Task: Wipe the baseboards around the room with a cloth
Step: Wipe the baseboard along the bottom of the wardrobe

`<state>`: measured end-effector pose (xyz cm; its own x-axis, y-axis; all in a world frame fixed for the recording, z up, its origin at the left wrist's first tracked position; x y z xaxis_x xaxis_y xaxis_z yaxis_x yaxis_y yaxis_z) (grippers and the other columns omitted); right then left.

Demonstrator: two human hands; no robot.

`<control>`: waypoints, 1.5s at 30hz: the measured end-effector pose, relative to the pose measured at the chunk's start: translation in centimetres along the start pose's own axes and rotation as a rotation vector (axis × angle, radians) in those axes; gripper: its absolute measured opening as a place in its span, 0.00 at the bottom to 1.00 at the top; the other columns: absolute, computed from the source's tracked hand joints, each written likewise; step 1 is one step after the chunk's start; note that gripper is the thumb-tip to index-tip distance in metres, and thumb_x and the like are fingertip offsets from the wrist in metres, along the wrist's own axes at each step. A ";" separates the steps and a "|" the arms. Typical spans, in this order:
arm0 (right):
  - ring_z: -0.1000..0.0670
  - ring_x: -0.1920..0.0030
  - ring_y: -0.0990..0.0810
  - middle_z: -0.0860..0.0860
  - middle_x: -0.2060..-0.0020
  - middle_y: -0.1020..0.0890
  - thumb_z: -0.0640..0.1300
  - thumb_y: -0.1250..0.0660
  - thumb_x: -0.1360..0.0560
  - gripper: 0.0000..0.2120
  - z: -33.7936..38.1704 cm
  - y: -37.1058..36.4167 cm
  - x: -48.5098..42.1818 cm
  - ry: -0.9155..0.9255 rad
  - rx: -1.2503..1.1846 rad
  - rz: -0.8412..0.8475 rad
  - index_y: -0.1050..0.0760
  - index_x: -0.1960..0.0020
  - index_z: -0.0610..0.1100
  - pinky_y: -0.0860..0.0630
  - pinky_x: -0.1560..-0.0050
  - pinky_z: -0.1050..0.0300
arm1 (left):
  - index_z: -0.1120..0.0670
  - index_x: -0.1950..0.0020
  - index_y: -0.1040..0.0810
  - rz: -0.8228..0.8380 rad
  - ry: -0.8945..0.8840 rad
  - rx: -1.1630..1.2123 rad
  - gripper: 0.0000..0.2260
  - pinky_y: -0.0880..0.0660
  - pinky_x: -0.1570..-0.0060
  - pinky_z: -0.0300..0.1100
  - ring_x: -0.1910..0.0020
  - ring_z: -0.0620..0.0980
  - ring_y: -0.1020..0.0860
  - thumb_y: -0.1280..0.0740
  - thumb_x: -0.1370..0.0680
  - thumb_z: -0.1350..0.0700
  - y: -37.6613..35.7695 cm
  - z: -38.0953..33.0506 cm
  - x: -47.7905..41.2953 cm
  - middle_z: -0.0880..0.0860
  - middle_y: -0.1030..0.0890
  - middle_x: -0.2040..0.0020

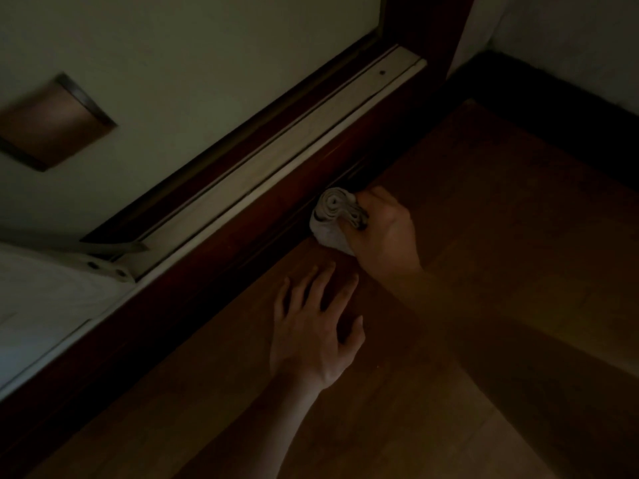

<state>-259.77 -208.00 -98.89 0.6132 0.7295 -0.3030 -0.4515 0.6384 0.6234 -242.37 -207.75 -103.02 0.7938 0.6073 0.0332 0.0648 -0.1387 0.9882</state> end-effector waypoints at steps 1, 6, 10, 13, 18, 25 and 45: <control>0.53 0.62 0.28 0.53 0.60 0.29 0.41 0.29 0.26 0.05 -0.2 0.1 -0.2 -0.011 0.009 -0.009 0.24 0.57 0.40 0.33 0.65 0.59 | 0.37 0.24 0.37 0.001 0.002 0.002 0.26 0.44 0.25 0.59 0.23 0.52 0.40 0.44 0.22 0.35 0.0 0.0 0.0 0.48 0.37 0.22; 0.48 0.57 0.25 0.46 0.57 0.26 0.40 0.32 0.25 0.05 -2.6 1.7 -2.3 -0.122 0.073 -0.049 0.23 0.53 0.38 0.35 0.61 0.59 | 0.37 0.23 0.38 0.017 0.003 0.006 0.26 0.46 0.25 0.58 0.22 0.51 0.40 0.44 0.22 0.35 -0.1 0.0 0.0 0.47 0.39 0.21; 0.42 0.44 0.22 0.39 0.45 0.21 0.41 0.34 0.23 0.12 -5.8 4.6 -5.6 -0.343 0.145 -0.170 0.22 0.42 0.37 0.29 0.50 0.55 | 0.37 0.23 0.38 0.023 0.007 0.015 0.26 0.45 0.24 0.59 0.22 0.51 0.41 0.45 0.22 0.35 0.0 -0.1 0.0 0.47 0.39 0.20; 0.43 0.44 0.23 0.40 0.43 0.22 0.41 0.35 0.22 0.12 -7.0 5.3 -6.7 -0.390 0.175 -0.182 0.23 0.41 0.37 0.31 0.52 0.59 | 0.37 0.23 0.39 0.036 0.007 0.017 0.26 0.44 0.24 0.59 0.22 0.51 0.41 0.45 0.21 0.35 0.0 -0.1 0.0 0.47 0.39 0.20; 0.43 0.45 0.23 0.39 0.45 0.21 0.41 0.33 0.23 0.12 -6.3 4.6 -5.4 -0.316 0.136 -0.168 0.23 0.43 0.35 0.33 0.53 0.62 | 0.36 0.22 0.39 0.042 0.006 0.019 0.27 0.48 0.24 0.58 0.21 0.51 0.42 0.46 0.21 0.35 0.1 -0.1 0.0 0.47 0.40 0.20; 0.46 0.49 0.23 0.40 0.47 0.21 0.42 0.32 0.23 0.11 -6.0 4.6 -5.2 -0.333 0.148 -0.192 0.22 0.44 0.36 0.33 0.56 0.63 | 0.36 0.22 0.40 0.047 0.004 0.012 0.27 0.44 0.25 0.60 0.21 0.51 0.42 0.45 0.21 0.35 0.0 -0.1 0.0 0.47 0.40 0.20; 0.51 0.51 0.23 0.43 0.47 0.20 0.43 0.33 0.22 0.10 -8.2 5.4 -6.9 -0.358 0.153 -0.199 0.22 0.44 0.39 0.34 0.57 0.63 | 0.37 0.23 0.39 0.048 -0.004 -0.016 0.26 0.47 0.25 0.58 0.22 0.51 0.40 0.45 0.22 0.35 0.1 0.1 -0.1 0.48 0.38 0.21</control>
<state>-271.74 -207.55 -99.39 0.8765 0.4480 -0.1760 -0.2174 0.6948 0.6856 -242.38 -207.85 -102.95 0.7984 0.5967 0.0803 0.0167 -0.1552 0.9877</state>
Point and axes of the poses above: each hand's wrist, its own x-axis away from the middle knuckle, its own y-axis out of the back of the hand, z = x × y, the point moved 4 cm from there along -x, towards the middle knuckle
